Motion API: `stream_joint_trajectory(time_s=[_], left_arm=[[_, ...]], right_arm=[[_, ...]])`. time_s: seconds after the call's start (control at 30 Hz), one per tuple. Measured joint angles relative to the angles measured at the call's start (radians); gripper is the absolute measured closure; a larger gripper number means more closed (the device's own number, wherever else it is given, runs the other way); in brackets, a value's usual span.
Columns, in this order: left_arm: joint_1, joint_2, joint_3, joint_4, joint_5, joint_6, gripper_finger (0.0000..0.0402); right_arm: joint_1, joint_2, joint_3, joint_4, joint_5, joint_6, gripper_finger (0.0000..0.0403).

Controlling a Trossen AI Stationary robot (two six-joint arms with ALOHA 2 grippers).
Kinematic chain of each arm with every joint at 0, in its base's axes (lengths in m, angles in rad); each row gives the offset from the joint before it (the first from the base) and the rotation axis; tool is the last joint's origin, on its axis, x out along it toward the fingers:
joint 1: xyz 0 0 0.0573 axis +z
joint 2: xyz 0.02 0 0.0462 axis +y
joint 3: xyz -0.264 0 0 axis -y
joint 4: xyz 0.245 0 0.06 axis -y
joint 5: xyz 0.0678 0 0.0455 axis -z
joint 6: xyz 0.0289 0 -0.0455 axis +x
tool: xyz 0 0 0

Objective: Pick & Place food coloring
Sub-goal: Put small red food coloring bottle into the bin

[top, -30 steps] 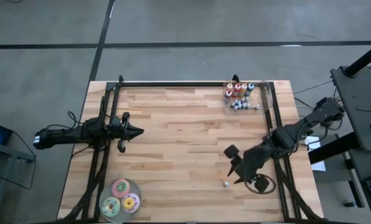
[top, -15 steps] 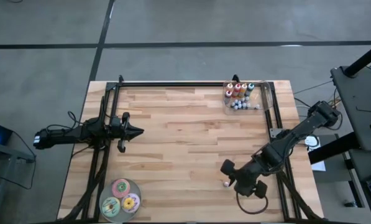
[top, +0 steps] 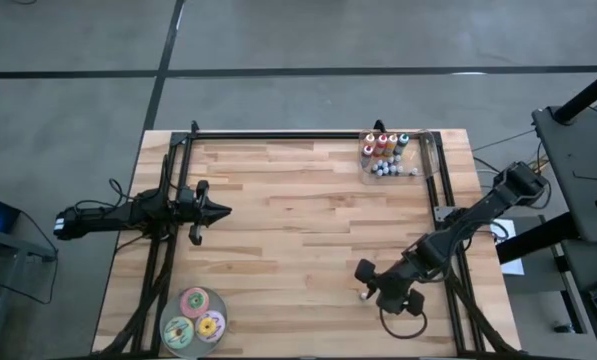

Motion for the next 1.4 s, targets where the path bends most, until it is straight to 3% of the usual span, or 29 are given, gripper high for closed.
stream_joint_trajectory(time_s=[0.5, 0.7, 1.4], left_arm=[[0.0, 0.0, 0.0, 0.0, 0.0, 0.0, 0.0402], [0.0, 0.0, 0.0, 0.0, 0.0, 0.0, 0.0402], [0.0, 0.0, 0.0, -0.002, 0.0, 0.0, 0.0402]], right_arm=[[-0.078, 0.001, -0.108, 0.143, 0.024, 0.093, 0.0243], [-0.119, 0.028, -0.118, 0.127, -0.033, 0.112, 0.0243], [-0.12, 0.157, -0.116, 0.203, -0.064, 0.104, 0.0243]])
